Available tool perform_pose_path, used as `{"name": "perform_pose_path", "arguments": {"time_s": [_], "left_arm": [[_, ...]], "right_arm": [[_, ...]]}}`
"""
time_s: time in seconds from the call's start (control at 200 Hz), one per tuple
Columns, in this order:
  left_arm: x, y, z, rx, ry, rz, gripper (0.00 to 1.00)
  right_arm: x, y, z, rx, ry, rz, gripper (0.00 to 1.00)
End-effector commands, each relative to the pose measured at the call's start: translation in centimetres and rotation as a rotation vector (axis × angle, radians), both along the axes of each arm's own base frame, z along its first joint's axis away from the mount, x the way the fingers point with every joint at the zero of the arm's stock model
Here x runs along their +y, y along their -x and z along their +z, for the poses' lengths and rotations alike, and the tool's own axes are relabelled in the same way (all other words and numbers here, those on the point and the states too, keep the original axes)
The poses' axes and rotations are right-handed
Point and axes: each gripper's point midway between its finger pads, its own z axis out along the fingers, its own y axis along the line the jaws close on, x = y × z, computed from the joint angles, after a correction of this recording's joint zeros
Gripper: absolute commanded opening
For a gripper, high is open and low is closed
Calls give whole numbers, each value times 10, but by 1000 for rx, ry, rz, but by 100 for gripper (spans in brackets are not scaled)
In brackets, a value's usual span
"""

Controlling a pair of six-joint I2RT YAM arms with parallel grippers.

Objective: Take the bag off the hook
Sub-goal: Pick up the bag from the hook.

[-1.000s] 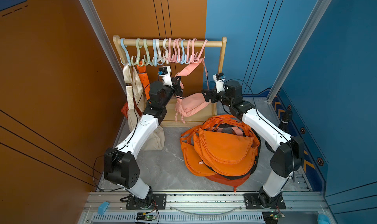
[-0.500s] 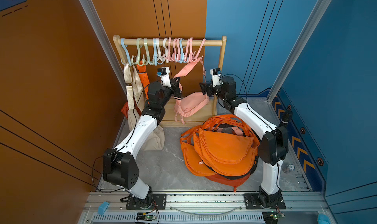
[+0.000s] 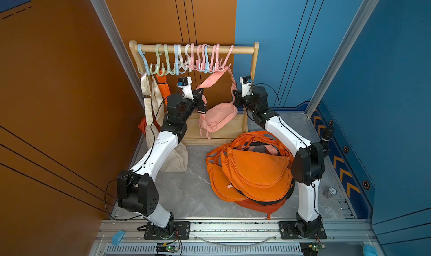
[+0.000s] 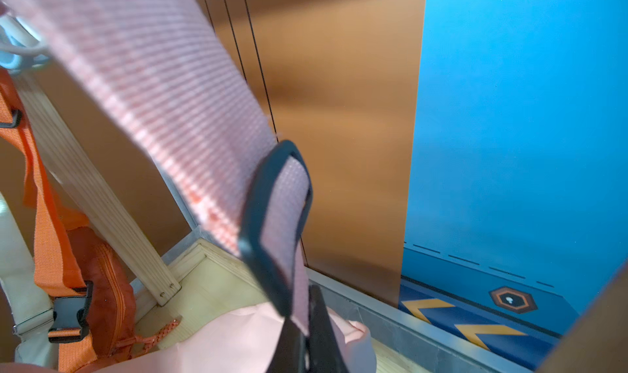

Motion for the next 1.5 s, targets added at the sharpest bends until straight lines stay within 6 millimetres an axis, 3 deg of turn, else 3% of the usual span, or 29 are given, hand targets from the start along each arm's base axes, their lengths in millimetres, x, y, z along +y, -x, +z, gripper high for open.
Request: {"name": "perform_pose_path", "arguments": {"time_s": [0.0,0.24,0.626,0.691,0.716,0.806,1.006,1.256,1.497], "left_arm": [[4,2,4,-6,13,-8,0],[-5,-2,9,-14,12,-22,0],[-65,-12,18,-32,-55,-97,0],[-75,-15,16,-23,-50,-114,0],[-79,-17,14,-19,-49,-120,0],[-93,-18,14,-18,-47,-141,0],[-108,-18,27,-35,-25,-161,0],[-110,2,61,-96,-34,-168,0],[-108,40,98,-167,-53,-187,0]], "right_arm": [[-4,0,20,-42,-28,-17,0],[-10,17,38,-57,-36,-41,0],[-18,51,62,-80,-41,-31,0],[-22,58,75,-101,-46,-30,0],[-22,59,65,-84,-34,-29,0],[-27,67,71,-93,-25,-27,0],[-39,87,90,-126,-24,-26,0],[-53,115,116,-171,-43,-26,0],[-70,147,139,-209,-59,-52,0]]}}
